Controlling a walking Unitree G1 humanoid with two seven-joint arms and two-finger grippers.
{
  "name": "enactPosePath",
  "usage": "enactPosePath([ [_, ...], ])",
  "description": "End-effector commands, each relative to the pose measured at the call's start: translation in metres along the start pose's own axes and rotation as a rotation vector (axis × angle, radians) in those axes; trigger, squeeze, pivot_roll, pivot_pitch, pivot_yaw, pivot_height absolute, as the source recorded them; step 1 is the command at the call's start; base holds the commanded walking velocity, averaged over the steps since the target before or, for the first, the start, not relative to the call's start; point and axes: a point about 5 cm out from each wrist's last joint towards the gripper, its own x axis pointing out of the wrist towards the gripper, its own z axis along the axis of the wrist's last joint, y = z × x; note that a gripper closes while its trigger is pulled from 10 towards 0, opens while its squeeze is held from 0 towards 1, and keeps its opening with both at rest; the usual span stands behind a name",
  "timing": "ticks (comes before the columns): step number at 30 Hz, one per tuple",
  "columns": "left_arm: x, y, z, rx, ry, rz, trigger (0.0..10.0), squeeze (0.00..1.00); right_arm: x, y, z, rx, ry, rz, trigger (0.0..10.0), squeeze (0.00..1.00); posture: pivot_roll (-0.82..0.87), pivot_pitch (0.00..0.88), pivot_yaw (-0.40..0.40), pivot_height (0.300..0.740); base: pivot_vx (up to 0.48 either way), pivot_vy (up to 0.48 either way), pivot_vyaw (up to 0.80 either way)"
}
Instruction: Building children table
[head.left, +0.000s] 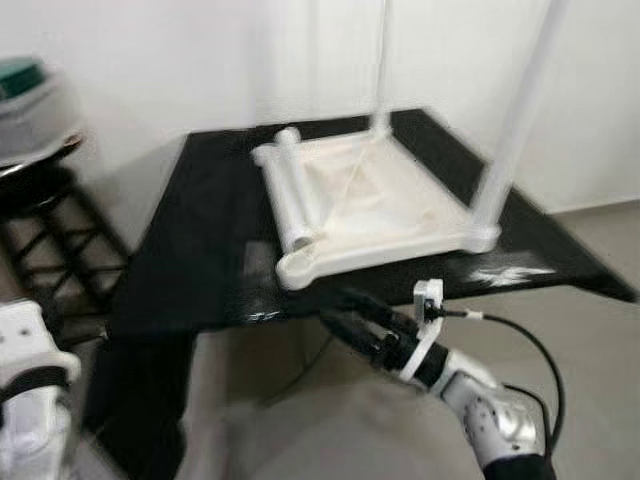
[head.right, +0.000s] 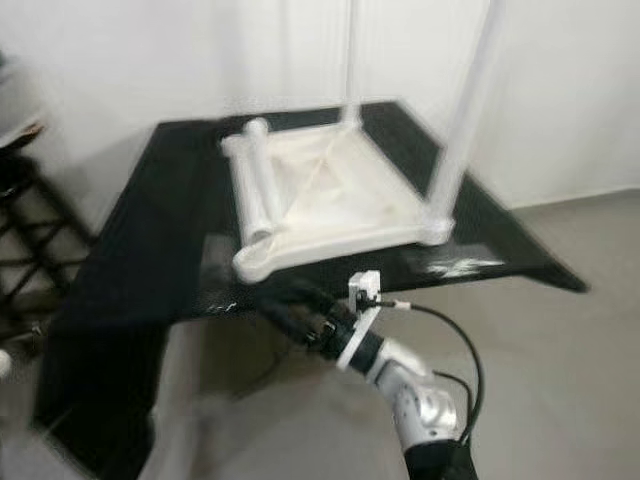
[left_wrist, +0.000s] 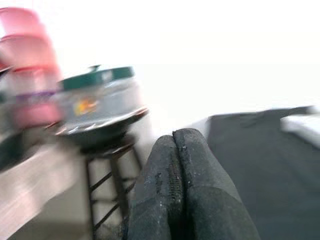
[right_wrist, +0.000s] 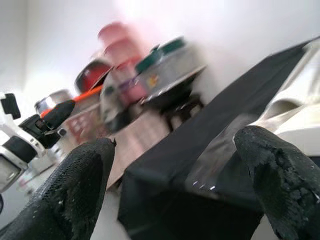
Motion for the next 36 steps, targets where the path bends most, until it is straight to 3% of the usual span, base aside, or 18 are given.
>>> enactPosePath([
  [1,0.004,-0.018,0.013,-0.051,-0.015,-0.12,10.0,0.0,0.007,-0.003,0.009,-0.026,-0.033,-0.061,10.0,0.0,-0.08,0.0,0.076,0.74,0.0,0.0,-0.8],
  [3,0.004,-0.018,0.013,-0.051,-0.015,-0.12,10.0,0.0,0.007,-0.003,0.009,-0.026,-0.033,-0.061,10.0,0.0,-0.08,0.0,0.076,0.74,0.0,0.0,-0.8],
  [5,0.0,-0.043,0.02,-0.124,-0.005,-0.272,10.0,0.0,0.013,-0.013,0.022,-0.116,-0.058,-0.185,10.0,0.0,-0.07,0.0,0.072,0.74,0.0,0.0,-0.8],
  [6,0.0,-0.043,0.02,-0.124,-0.005,-0.272,10.0,0.0,0.013,-0.013,0.022,-0.116,-0.058,-0.185,10.0,0.0,-0.07,0.0,0.072,0.74,0.0,0.0,-0.8],
  [10,-0.021,-0.065,0.0,-0.202,0.099,-0.367,10.0,0.0,0.01,-0.029,0.02,-0.22,-0.02,-0.38,10.0,0.0,-0.08,0.0,0.066,0.74,0.0,0.0,-0.8],
  [14,-0.03,-0.069,-0.011,-0.224,0.152,-0.374,10.0,0.0,0.01,-0.028,0.015,-0.232,-0.002,-0.398,10.0,0.0,-0.08,0.0,0.065,0.74,0.0,0.0,-0.67],
  [17,-0.033,-0.071,-0.018,-0.232,0.198,-0.372,10.0,0.0,0.013,-0.026,0.006,-0.385,0.098,-0.416,10.0,0.0,-0.08,0.0,0.061,0.74,0.0,0.0,0.0],
  [20,-0.032,-0.072,-0.019,-0.231,0.208,-0.37,10.0,0.0,0.017,-0.024,0.004,-0.463,0.124,-0.423,10.0,0.0,-0.08,0.0,0.058,0.74,0.0,0.0,0.0],
  [27,-0.028,-0.072,-0.016,-0.215,0.184,-0.358,10.0,0.0,0.028,-0.018,0.005,-0.538,0.13,-0.408,10.0,0.0,-0.07,0.0,0.049,0.74,0.0,0.0,0.0],
  [36,-0.033,-0.077,-0.019,-0.249,0.207,-0.362,10.0,0.0,0.037,-0.013,0.005,-0.57,0.12,-0.377,10.0,0.0,-0.07,0.0,0.047,0.74,0.0,0.0,0.0],
])
